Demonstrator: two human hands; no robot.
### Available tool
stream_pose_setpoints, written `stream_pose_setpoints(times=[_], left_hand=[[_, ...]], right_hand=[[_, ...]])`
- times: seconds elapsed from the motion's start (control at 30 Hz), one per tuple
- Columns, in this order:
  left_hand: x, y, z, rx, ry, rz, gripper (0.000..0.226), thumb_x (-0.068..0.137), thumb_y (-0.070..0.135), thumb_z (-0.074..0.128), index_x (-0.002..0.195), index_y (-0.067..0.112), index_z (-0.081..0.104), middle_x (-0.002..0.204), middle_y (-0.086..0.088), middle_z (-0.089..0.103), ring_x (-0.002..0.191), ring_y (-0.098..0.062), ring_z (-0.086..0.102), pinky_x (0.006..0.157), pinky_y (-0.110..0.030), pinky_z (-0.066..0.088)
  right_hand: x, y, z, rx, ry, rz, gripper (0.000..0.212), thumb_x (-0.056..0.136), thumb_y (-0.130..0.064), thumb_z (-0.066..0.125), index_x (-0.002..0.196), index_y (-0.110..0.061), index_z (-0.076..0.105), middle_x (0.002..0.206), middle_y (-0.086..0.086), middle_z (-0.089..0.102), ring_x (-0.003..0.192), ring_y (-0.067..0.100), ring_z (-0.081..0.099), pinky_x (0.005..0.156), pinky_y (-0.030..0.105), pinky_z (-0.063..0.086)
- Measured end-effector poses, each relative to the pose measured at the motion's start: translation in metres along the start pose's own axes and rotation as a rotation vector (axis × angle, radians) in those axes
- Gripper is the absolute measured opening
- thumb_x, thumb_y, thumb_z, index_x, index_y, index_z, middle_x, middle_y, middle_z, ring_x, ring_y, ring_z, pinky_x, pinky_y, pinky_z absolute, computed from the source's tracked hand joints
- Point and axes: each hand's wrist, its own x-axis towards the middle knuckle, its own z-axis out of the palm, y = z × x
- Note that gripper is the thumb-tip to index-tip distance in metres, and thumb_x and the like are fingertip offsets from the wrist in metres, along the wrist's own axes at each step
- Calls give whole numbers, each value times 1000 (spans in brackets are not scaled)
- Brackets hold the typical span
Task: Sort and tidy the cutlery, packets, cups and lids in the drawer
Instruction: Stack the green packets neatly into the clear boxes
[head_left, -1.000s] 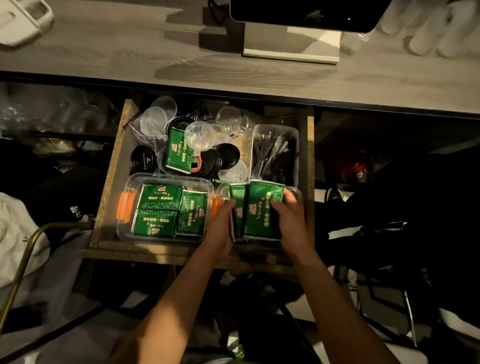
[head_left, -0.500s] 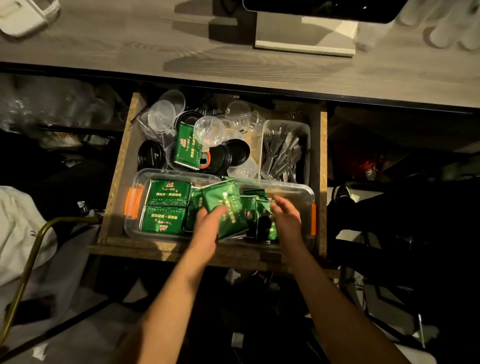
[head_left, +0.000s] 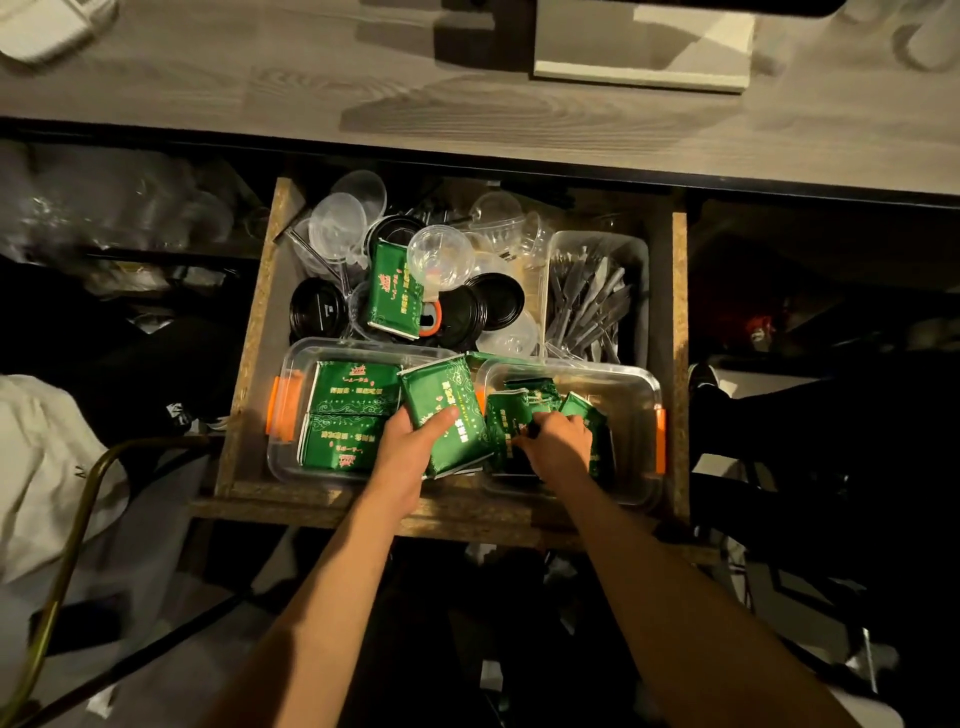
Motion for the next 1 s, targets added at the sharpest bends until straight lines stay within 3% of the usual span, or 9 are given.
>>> stream_pose_setpoints(times=[0.1,0.2,0.3,0.43,0.53,0.63,0.8,0.9,1.0], left_hand=[[-2,0,1,-6,-1,-15,15,92,13,68,104,22,66,101,3,74,96,-15,69,79,-27,53],[-7,5,11,-20,-10,-27,19,92,13,68,107,23,62,108,1,72,105,-19,67,86,-31,52],[-13,12,24,32,-14,-2,26,93,14,67,113,23,54,114,-1,68,99,-13,65,83,-27,51],[-23,23,44,3,-37,-28,28,94,24,66,120,22,56,124,-5,66,113,-21,62,98,-35,47],[-29,31,55,8,-29,-10,39,95,25,65,132,20,55,127,0,65,118,-19,59,107,-41,43],[-35,39,66,-31,-47,17,39,98,24,61,135,20,52,133,1,61,119,-16,57,101,-34,45],[-44,37,87,-142,-108,-64,97,63,83,66,143,31,50,149,3,49,138,-22,44,118,-49,29],[-46,32,100,-11,-109,-62,68,90,53,64,145,21,44,144,1,47,132,-19,46,111,-36,33],[-34,21,92,24,-4,-23,27,96,30,64,121,23,57,128,-3,65,106,-14,63,90,-32,48]], right_hand=[[-6,7,-4,227,78,-12,24,88,-37,68,73,-19,62,89,8,63,97,30,62,78,31,44],[-26,9,-24,593,217,-103,14,91,-16,65,100,-6,69,98,10,69,96,27,64,80,31,46],[-49,5,-52,974,276,-111,14,93,-6,62,101,-17,64,95,-4,68,92,13,64,90,38,51],[-71,-2,-88,1304,193,-124,33,96,2,52,124,-18,54,106,-11,63,96,3,61,85,20,50],[-79,4,-108,1357,243,-127,47,97,-2,54,141,-17,46,116,-10,62,107,9,60,93,25,49],[-81,9,-118,1410,257,-146,42,96,-3,55,127,-31,57,114,-9,68,109,14,64,93,32,52],[-78,3,-98,1108,104,-172,34,101,-13,49,132,-24,54,116,-14,64,116,7,58,100,19,44],[-79,0,-83,959,24,-264,33,103,-15,43,134,-20,55,122,-14,61,117,1,56,96,12,41],[-70,8,-76,1020,-39,-186,32,103,-14,44,130,-15,61,128,-2,63,120,9,56,105,25,42]])
